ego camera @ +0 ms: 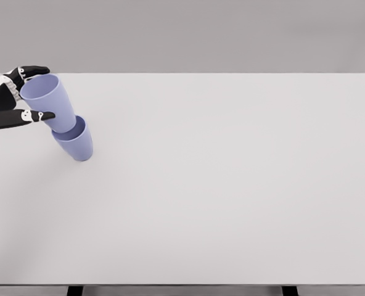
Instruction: Place the right cup on the left cup with left arm
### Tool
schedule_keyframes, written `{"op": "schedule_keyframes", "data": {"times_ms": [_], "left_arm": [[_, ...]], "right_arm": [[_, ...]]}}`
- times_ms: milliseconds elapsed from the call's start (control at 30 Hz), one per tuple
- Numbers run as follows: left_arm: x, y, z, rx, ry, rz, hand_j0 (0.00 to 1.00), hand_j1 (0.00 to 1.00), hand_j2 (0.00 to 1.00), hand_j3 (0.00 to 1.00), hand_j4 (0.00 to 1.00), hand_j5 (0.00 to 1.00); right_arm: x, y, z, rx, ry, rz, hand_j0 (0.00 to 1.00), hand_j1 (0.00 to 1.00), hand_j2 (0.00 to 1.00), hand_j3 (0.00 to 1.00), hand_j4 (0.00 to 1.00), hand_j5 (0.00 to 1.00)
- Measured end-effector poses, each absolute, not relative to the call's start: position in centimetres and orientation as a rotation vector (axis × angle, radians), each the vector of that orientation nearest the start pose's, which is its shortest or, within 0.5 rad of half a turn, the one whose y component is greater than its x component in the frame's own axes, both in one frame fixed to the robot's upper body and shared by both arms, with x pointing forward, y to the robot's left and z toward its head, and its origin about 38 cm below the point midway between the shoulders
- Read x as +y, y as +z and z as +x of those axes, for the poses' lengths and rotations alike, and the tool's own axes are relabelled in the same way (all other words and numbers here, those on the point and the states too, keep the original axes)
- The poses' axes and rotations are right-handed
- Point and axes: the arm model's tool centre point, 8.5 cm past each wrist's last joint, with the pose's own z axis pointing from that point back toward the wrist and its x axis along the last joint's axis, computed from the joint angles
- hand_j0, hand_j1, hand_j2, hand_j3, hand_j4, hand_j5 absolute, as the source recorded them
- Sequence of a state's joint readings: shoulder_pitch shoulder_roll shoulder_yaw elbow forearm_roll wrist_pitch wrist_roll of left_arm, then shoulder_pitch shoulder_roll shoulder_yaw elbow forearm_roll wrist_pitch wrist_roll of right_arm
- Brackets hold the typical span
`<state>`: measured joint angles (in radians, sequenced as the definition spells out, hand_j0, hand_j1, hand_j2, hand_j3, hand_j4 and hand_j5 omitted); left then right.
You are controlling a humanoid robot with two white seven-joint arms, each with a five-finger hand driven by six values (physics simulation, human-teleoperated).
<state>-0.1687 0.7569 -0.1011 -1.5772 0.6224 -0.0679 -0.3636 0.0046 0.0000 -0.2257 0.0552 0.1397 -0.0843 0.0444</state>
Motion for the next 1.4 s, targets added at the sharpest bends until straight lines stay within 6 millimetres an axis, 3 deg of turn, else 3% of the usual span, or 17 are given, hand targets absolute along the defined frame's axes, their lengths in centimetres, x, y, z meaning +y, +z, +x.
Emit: {"op": "schedule_keyframes", "data": {"times_ms": [1400], "left_arm": [[38.4,19.9,39.6,-1.643,-0.562,-0.169,0.80,0.80,0.80,0.80,0.80,0.80]], "right_arm": [[-26.4,-26.1,-1.4,-0.029,-0.085,-0.037,1.00,1.00,1.00,1.00,1.00,1.00]]}}
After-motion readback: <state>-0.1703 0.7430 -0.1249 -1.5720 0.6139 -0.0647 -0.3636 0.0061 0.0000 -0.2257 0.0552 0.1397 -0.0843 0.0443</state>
